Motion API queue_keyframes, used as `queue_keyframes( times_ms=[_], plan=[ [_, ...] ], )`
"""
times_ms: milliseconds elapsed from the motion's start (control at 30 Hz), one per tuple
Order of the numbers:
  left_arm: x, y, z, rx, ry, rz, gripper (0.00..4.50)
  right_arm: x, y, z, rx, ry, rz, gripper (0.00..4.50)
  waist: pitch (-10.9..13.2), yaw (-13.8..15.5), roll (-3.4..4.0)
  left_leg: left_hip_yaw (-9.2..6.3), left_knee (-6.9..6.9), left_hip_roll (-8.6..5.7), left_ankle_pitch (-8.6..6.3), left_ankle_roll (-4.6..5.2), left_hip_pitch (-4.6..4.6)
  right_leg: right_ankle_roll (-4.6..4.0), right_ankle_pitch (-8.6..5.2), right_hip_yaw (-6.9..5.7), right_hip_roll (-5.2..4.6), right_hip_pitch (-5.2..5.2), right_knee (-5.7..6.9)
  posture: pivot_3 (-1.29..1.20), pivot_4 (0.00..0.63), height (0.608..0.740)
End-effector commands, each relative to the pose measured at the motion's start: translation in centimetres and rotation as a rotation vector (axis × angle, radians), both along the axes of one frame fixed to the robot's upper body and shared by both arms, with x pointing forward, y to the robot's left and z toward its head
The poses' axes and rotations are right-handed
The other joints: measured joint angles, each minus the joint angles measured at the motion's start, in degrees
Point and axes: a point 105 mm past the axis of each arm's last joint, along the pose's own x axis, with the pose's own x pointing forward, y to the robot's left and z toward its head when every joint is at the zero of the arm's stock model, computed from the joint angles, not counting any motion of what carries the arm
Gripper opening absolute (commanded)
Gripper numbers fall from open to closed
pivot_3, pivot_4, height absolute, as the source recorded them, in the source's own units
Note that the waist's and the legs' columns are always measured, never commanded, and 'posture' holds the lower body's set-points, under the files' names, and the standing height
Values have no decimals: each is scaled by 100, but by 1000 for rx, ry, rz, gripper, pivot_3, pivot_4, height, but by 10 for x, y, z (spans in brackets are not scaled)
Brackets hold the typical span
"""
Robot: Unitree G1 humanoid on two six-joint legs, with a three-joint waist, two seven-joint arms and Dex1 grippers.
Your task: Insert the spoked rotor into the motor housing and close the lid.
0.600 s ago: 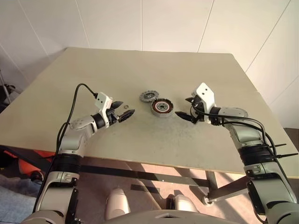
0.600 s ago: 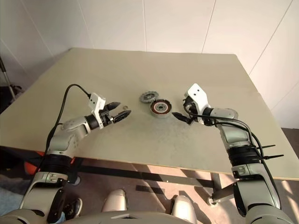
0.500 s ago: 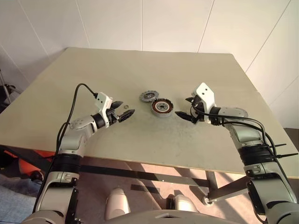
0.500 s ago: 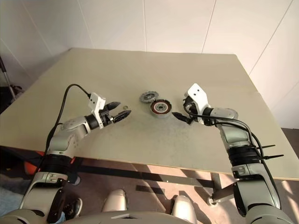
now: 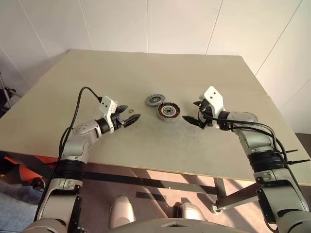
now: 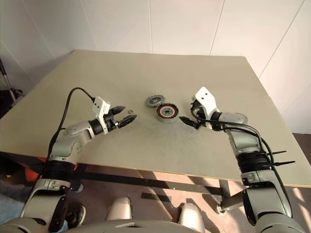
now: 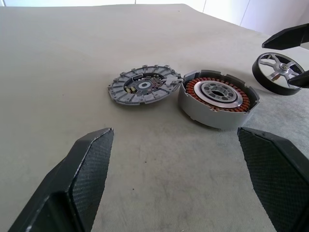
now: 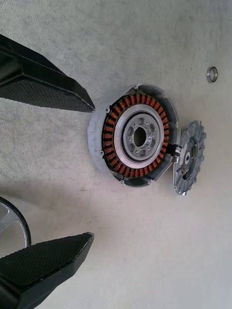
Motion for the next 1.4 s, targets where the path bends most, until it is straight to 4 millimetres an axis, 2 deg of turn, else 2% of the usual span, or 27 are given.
queue_keyframes(
  times_ms=[33, 233, 367, 433, 667, 933, 1200, 1400],
  plan=[
    [3, 0, 16, 12, -59, -4, 4356, 3, 1, 13, 0, -54, 3, 4466, 0, 0, 0, 0, 0, 0, 0, 0, 0, 0, 0, 0, 0, 0, 0, 0, 0, 740],
    [6, -1, 15, 16, -62, 11, 4356, 3, 0, 13, -2, -56, -1, 4466, 0, 0, 0, 0, 0, 0, 0, 0, 0, 0, 0, 0, 0, 0, 0, 0, 0, 740],
    [35, 21, 9, 97, -69, 252, 4356, 3, 0, 13, -1, -56, -4, 4466, 0, 8, 0, 0, 1, 0, 0, 0, 0, 0, 0, 0, 0, 2, 2, 0, 0, 740],
    [39, 22, 6, 93, -64, 278, 4356, 3, 0, 12, -1, -55, -5, 4466, 0, 4, 0, -1, 3, 0, 1, -1, 1, 1, 1, 0, 0, 4, 2, 0, 0, 740],
    [39, 4, -10, 110, -12, 248, 4356, 3, 1, 13, -1, -57, -5, 4466, 0, 9, 0, -1, 1, -1, -1, 1, -6, 0, 0, -3, 0, 1, -3, 0, 0, 740],
    [48, -4, -28, 177, 46, 312, 4356, 2, 0, 12, -2, -59, -10, 4466, 0, 10, -1, -1, 3, -1, 0, 1, -4, 1, 0, -2, -1, 3, -1, 0, 0, 740],
    [55, -20, -34, 184, 92, 332, 4356, 3, 1, 12, 1, -62, -11, 4466, 0, 19, -1, -1, 3, -1, -1, 1, -6, 0, 0, -4, -1, 3, -2, 0, 0, 740],
    [59, -20, -39, 187, 125, 357, 4356, 3, 0, 14, 2, -67, -18, 4466, 0, 34, -1, -1, 3, -2, 0, 1, -4, 0, 0, -3, -2, 6, -2, 0, 0, 740]
  ],
)
